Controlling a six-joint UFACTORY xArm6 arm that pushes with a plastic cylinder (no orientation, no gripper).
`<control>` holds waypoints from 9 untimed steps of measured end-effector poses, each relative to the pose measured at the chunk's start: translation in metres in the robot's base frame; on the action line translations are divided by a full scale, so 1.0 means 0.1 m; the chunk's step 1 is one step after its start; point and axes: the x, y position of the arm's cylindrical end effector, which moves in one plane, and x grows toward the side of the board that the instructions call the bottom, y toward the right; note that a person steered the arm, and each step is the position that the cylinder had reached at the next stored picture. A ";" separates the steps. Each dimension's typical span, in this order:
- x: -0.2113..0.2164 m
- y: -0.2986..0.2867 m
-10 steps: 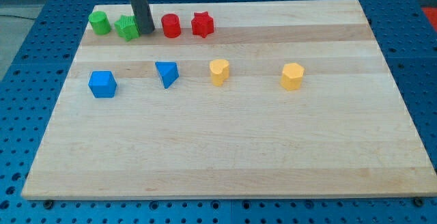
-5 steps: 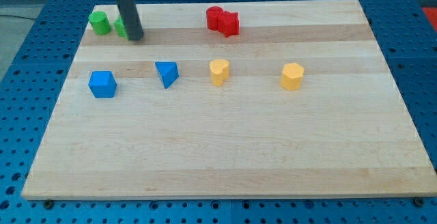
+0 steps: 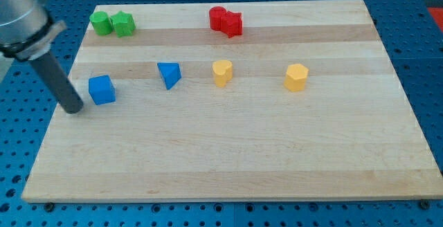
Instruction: Move the blue cube into the blue triangle
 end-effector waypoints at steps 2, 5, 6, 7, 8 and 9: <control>-0.25 0.39; -0.32 -0.36; -0.47 0.24; -0.66 0.72; -0.30 0.65; 0.15 1.11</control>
